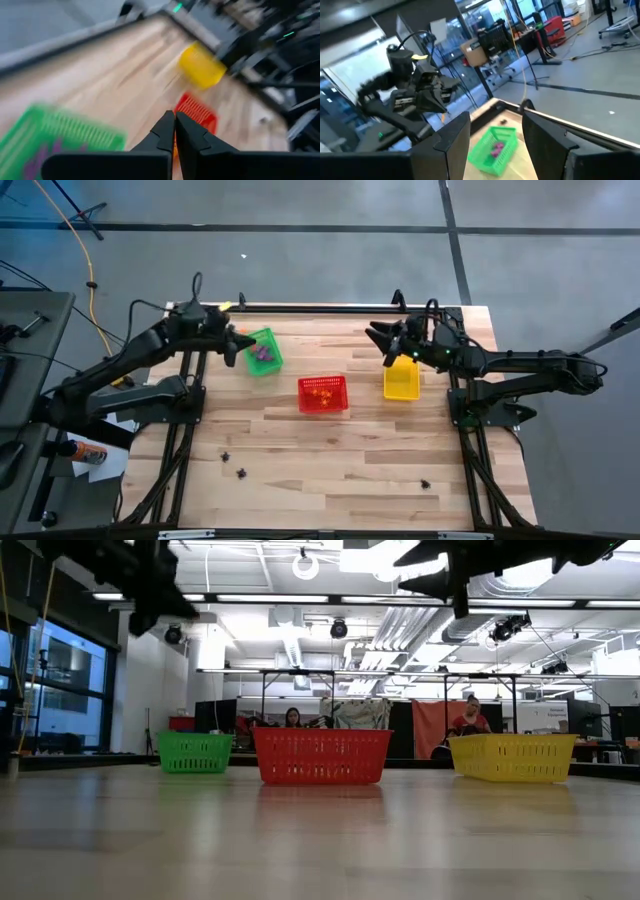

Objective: Sort Halloween decoration
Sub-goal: Put the orange spider toy into the red bin

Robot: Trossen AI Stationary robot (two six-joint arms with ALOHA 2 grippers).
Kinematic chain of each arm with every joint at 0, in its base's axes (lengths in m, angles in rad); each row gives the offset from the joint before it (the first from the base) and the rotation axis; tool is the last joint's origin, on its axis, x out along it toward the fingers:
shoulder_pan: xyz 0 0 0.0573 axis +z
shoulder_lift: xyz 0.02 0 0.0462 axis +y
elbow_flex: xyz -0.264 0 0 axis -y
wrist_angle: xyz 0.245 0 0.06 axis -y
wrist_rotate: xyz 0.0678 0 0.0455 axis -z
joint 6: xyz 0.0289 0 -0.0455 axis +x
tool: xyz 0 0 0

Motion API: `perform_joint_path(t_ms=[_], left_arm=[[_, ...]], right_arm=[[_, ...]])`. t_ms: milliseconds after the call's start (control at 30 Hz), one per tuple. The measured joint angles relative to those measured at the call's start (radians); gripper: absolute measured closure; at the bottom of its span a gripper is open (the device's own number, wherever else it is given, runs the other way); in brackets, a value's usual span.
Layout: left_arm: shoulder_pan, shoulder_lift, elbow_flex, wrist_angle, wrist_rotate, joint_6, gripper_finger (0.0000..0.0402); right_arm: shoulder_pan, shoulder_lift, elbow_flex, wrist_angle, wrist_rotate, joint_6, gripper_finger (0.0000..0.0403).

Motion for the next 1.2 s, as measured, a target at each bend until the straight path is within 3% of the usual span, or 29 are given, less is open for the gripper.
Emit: perform_joint_path(t_ms=[233,567,900,1200], left_arm=[[-0.116,0.048,0.0,0.381,0.007,0.024,0.0401],[-0.302,0.283,0.0,0.823,-0.011,0.046,0.0401],[-0.413,0.376,0.0,0.908,-0.156,-0.005,0.0401],[-0.431,0.376,0.0,0.909,-0.167,-0.006,0.0401]], right_arm=[[0.0,0.0,0.0,0.071,-0.093,-0.046,0.0226],[0.006,0.0,0.0,0.128,-0.364,-0.191,0.0226],[0.051,0.0,0.0,0.126,-0.378,-0.361,0.0226],[0.05,0.0,0.0,0.125,-0.376,-0.361,0.0226]])
